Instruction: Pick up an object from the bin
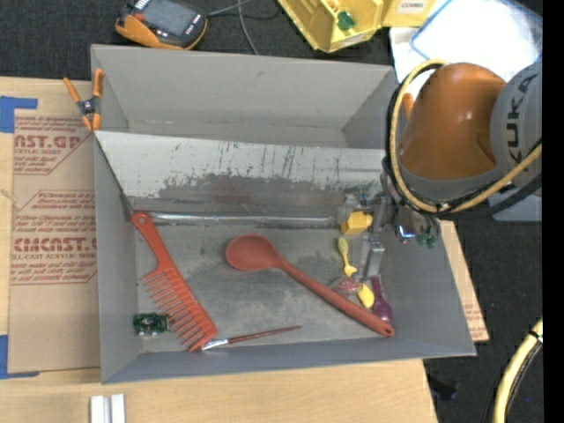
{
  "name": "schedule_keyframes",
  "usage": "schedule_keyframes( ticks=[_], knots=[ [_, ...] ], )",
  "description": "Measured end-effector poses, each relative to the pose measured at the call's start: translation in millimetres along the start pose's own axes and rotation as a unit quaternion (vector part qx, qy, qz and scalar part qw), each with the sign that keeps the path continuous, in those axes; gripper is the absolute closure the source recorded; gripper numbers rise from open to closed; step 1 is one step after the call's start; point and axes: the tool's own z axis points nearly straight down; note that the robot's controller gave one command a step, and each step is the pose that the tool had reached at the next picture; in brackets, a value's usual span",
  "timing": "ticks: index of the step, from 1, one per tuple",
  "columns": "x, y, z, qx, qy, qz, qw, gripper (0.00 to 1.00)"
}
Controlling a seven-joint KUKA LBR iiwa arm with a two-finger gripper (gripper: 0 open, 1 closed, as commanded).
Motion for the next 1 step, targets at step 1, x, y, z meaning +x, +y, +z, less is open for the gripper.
schedule_keyframes(
  ticks=[1],
  knots=[
    [-1.5,0.2,-4.7,0.000,-0.0042,0.000,1.0000,0.00]
  ],
)
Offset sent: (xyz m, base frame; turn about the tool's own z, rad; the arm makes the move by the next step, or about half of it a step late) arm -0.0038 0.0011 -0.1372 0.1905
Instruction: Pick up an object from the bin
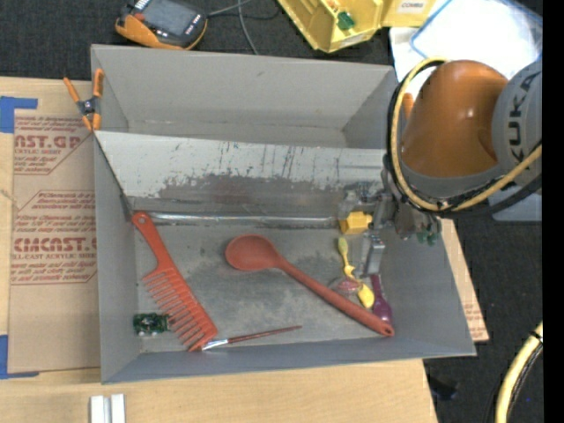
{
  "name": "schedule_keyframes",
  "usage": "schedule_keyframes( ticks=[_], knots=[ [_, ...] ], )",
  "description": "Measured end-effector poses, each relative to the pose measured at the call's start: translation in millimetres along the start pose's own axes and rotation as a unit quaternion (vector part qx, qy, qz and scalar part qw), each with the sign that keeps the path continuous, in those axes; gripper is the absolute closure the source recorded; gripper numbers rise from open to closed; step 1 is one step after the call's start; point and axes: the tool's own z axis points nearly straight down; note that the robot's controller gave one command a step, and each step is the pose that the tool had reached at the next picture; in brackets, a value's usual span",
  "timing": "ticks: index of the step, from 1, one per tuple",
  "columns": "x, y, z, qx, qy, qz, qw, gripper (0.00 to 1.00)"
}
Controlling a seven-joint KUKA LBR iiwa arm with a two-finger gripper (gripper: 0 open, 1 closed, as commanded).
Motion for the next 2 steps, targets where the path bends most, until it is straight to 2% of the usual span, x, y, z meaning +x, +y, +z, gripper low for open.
schedule_keyframes(
  ticks=[1,2],
  knots=[
    [3.6,1,114,-0.001,-0.0007,0.078,0.9970,0.00],
    [10.1,65,58,-0.002,-0.0078,0.119,0.9929,0.00]
  ],
)
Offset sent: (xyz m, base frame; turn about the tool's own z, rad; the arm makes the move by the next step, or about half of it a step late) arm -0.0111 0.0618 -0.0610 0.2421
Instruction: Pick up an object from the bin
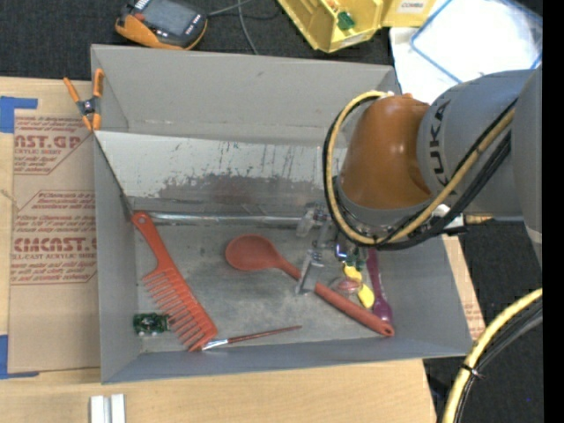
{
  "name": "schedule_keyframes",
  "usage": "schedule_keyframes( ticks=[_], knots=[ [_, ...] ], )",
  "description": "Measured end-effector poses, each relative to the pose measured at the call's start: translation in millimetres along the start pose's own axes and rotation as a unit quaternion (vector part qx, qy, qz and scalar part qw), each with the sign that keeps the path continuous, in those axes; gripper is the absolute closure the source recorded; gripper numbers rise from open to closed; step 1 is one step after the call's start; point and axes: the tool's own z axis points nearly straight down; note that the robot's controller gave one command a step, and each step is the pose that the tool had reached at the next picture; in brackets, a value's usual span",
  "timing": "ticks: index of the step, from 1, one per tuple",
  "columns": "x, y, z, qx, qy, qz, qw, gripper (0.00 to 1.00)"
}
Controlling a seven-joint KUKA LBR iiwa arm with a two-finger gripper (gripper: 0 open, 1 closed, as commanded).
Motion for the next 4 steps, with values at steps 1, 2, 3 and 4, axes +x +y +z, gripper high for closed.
schedule_keyframes(
  ticks=[1,2,3,4],
  knots=[
    [-0.2,-28,55,0.003,0.0085,0.039,0.9992,0.00],
    [-30.3,65,85,-0.001,-0.0020,0.065,0.9979,0.00],
    [-17.4,57,84,0.002,0.0017,0.131,0.9914,1.00],
    [-17.2,57,84,0.002,0.0016,0.132,0.9913,1.00]
  ],
)
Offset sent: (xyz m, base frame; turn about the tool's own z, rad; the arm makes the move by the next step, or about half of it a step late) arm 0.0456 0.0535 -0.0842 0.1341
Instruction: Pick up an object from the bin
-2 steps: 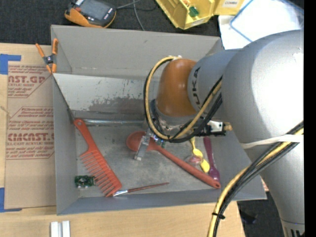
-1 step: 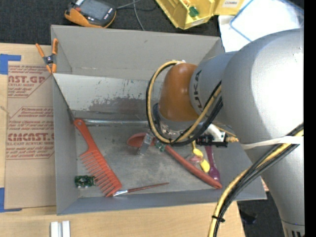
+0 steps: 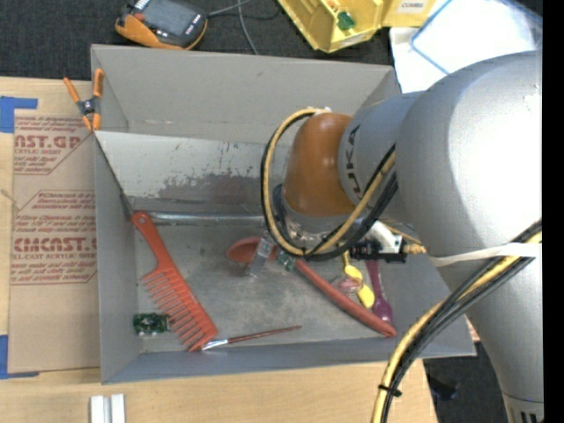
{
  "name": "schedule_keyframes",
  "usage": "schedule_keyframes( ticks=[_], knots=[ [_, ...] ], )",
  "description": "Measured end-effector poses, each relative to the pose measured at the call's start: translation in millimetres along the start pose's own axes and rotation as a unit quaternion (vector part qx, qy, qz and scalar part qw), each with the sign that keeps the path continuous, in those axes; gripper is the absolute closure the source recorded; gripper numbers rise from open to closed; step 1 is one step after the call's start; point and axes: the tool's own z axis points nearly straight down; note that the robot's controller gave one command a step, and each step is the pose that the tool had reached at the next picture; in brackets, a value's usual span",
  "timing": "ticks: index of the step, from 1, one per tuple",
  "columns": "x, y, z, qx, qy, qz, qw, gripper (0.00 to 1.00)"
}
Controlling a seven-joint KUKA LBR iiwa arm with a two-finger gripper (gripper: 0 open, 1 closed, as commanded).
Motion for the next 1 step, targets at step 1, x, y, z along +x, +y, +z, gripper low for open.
schedule_keyframes(
  ticks=[1],
  knots=[
    [0.1,-0.1,-2.9,0.000,0.0000,-0.001,1.0000,1.00]
  ],
)
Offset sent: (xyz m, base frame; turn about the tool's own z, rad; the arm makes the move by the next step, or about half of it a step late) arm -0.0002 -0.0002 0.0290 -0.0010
